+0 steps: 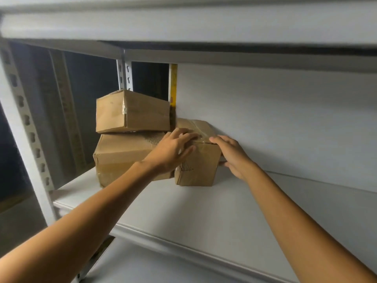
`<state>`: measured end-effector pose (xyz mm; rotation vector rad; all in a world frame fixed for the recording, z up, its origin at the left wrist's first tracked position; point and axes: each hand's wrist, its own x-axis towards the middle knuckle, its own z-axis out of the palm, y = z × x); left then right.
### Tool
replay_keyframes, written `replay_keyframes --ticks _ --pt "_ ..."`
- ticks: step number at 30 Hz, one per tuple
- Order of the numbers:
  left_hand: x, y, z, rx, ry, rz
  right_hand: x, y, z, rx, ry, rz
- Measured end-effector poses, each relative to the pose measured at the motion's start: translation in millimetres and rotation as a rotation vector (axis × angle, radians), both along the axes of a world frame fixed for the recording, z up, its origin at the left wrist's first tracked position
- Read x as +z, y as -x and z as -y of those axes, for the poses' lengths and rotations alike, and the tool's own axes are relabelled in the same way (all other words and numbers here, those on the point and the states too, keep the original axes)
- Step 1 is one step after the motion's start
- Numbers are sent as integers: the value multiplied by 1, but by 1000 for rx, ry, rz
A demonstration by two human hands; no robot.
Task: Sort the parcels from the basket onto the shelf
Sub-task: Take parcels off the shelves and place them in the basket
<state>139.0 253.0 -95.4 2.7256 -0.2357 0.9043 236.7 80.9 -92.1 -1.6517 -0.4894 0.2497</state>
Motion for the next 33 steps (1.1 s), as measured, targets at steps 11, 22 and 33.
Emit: replay_keyframes --ticks 11,22,33 --pt "-11 31 89 -142 322 115 -6 26 85 48 -69 -115" --pt "-8 71 135 -168 1050 -169 -18 73 142 115 -159 -122" --pt "-27 94 169 -312 866 -158 -26 120 189 -117 -289 -107"
